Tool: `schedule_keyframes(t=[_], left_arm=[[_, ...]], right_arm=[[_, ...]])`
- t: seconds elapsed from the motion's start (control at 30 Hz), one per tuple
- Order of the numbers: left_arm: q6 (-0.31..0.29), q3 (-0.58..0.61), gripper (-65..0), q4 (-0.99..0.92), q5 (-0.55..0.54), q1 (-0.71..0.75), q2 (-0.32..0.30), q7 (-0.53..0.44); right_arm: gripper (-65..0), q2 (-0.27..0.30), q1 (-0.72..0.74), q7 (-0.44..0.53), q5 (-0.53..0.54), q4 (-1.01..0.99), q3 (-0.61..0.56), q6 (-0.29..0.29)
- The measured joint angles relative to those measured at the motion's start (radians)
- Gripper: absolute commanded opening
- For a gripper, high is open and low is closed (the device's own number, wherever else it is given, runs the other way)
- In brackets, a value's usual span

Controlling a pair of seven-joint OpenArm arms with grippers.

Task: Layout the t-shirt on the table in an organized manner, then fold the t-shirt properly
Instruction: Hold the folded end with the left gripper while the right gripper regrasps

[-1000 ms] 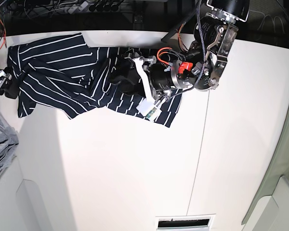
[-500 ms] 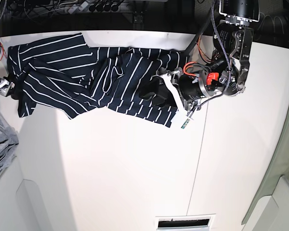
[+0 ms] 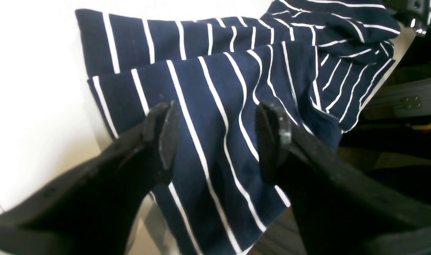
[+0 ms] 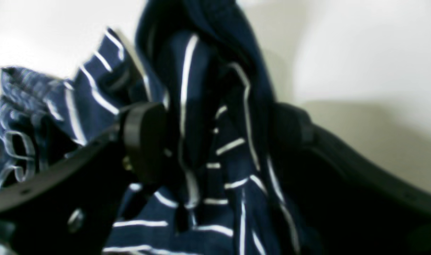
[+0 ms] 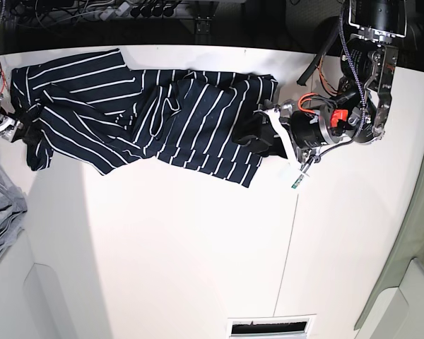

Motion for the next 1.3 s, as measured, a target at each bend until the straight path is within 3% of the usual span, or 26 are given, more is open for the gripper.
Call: schedule_keyframes(t=[0.13, 0.3, 0.33, 0.37, 0.43, 0.47, 0.57, 0.67, 0.77, 0.93, 1.03, 1.2, 1.3], left_arm=[[-0.004, 0.000, -28.7, 0.000, -0.001, 0.000, -0.003, 0.000], [-0.004, 0.000, -28.7, 0.000, 0.000, 0.002, -0.003, -0.019], [-0.005, 0.000, -28.7, 0.000, 0.000, 0.002, -0.003, -0.031], [-0.005, 0.000, -28.7, 0.000, 0.000, 0.002, -0.003, -0.035], [-0.005, 0.000, -28.7, 0.000, 0.003, 0.002, -0.003, -0.035], [-0.005, 0.000, -28.7, 0.000, 0.005, 0.002, -0.003, -0.035], [-0.005, 0.000, -28.7, 0.000, 0.034, 0.002, -0.003, -0.035], [-0.005, 0.000, -28.7, 0.000, 0.036, 0.002, -0.003, -0.035], [-0.005, 0.000, -28.7, 0.000, 0.037, 0.002, -0.003, -0.039], [-0.005, 0.000, -28.7, 0.000, 0.037, 0.002, -0.001, -0.046], [-0.005, 0.000, -28.7, 0.000, 0.037, 0.002, -0.002, -0.046], [-0.005, 0.000, -28.7, 0.000, 0.037, 0.002, -0.001, -0.046], [-0.005, 0.000, -28.7, 0.000, 0.040, 0.002, -0.001, -0.046]], right_arm=[[-20.4, 0.029, 0.000, -0.017, 0.003, 0.034, 0.087, 0.000], [-21.8, 0.026, 0.000, -0.065, 0.072, 0.118, 0.164, 0.000], [-27.0, 0.025, 0.000, -0.067, 0.076, 0.126, 0.163, 0.000], [-36.3, 0.023, 0.000, -0.066, 0.084, 0.130, 0.158, 0.001], [-60.9, 0.014, 0.000, -0.077, 0.093, 0.141, 0.153, 0.002], [-65.0, 0.008, 0.000, -0.087, 0.093, 0.150, 0.153, 0.002], [-65.0, -0.024, 0.000, -0.147, 0.104, 0.189, 0.153, 0.002], [-65.0, -0.070, 0.000, -0.217, 0.200, 0.205, 0.151, 0.008], [-65.0, -0.104, -0.003, -0.221, 0.157, 0.201, 0.114, 0.011], [-65.0, -0.110, -0.005, -0.120, -0.046, 0.133, -0.030, 0.012], [-65.0, -0.109, -0.005, -0.022, -0.151, 0.069, -0.047, 0.008], [-65.0, -0.101, -0.006, -0.013, -0.108, 0.007, -0.046, 0.008], [-65.0, -0.102, -0.006, -0.022, -0.009, 0.016, -0.045, 0.007]])
